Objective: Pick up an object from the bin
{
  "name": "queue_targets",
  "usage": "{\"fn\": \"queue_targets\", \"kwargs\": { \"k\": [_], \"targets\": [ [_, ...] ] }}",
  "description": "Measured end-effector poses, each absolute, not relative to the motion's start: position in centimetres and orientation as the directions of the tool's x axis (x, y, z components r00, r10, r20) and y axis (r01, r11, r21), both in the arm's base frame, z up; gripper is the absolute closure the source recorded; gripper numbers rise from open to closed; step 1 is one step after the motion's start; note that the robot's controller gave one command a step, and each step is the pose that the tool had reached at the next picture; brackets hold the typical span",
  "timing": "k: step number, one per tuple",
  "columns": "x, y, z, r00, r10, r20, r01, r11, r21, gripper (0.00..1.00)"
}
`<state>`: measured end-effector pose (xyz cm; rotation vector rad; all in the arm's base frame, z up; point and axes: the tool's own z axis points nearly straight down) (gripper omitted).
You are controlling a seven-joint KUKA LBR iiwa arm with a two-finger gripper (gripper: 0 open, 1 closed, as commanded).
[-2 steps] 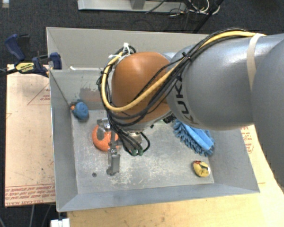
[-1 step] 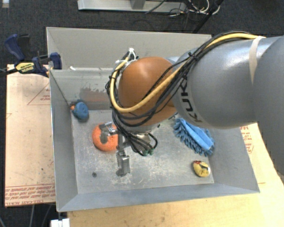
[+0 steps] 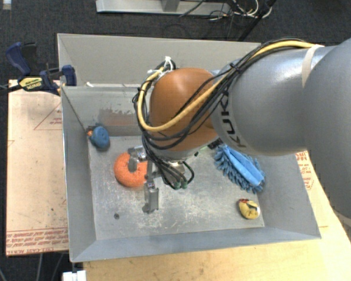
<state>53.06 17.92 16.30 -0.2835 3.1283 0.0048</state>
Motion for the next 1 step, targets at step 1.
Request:
{"fn": "queue_targets", "kwargs": {
  "k": [1],
  "targets": [
    [56.51,17.92,15.94,-0.962,-0.272,-0.002,-0.272,0.962,0.002,0.0]
  ]
}}
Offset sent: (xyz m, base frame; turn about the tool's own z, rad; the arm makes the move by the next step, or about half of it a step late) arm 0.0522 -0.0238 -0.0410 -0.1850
